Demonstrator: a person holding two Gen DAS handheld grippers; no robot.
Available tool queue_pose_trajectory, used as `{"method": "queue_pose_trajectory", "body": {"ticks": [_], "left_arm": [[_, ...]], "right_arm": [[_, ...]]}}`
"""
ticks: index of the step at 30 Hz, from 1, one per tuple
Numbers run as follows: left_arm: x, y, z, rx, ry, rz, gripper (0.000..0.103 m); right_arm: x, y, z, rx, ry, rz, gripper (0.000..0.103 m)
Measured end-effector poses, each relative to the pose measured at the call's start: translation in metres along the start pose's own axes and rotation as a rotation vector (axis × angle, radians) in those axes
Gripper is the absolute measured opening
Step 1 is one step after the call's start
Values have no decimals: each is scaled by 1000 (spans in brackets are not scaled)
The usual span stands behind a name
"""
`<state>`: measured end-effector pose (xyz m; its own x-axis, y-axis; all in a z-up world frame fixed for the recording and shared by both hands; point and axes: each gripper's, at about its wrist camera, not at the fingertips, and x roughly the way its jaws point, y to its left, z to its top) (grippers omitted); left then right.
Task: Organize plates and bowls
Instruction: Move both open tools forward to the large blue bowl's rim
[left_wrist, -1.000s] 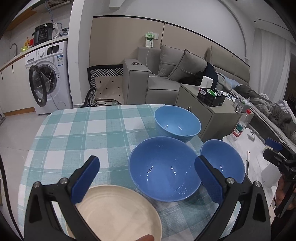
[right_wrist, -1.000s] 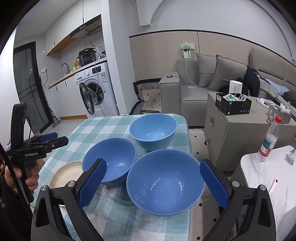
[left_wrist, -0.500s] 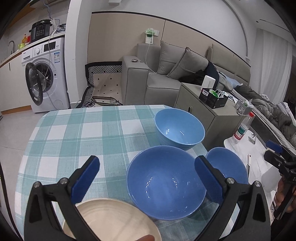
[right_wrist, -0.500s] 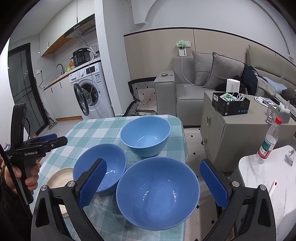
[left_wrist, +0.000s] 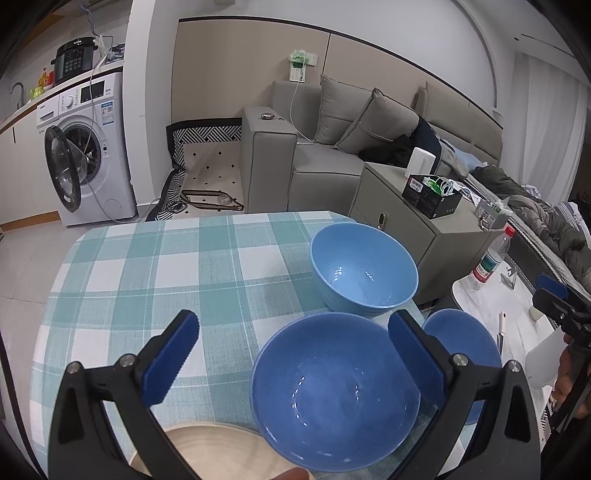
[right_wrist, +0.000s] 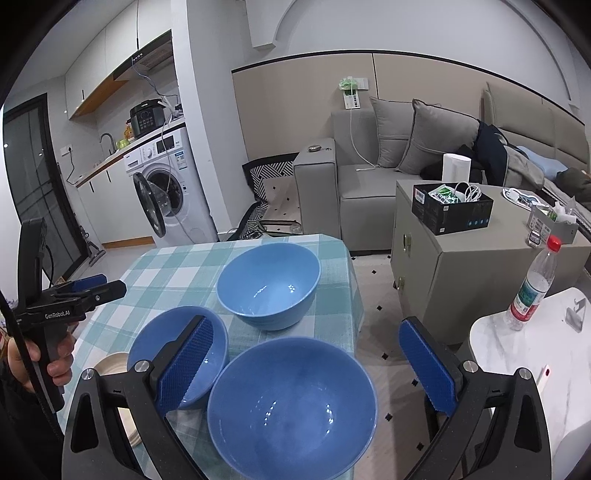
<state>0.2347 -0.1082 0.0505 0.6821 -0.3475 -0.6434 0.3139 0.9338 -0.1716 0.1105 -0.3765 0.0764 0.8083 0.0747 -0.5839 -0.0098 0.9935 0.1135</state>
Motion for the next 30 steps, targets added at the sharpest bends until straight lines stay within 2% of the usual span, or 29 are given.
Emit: {"method": "queue_pose_trajectory", "body": {"ticks": [20, 30], "left_arm": [[43, 6, 37, -23, 51, -16, 103], [60, -2, 45, -3, 69, -24, 103]], "right_arm": [[34, -43, 38, 110, -13, -13, 102], [33, -59, 57, 176, -88, 48, 102]]}}
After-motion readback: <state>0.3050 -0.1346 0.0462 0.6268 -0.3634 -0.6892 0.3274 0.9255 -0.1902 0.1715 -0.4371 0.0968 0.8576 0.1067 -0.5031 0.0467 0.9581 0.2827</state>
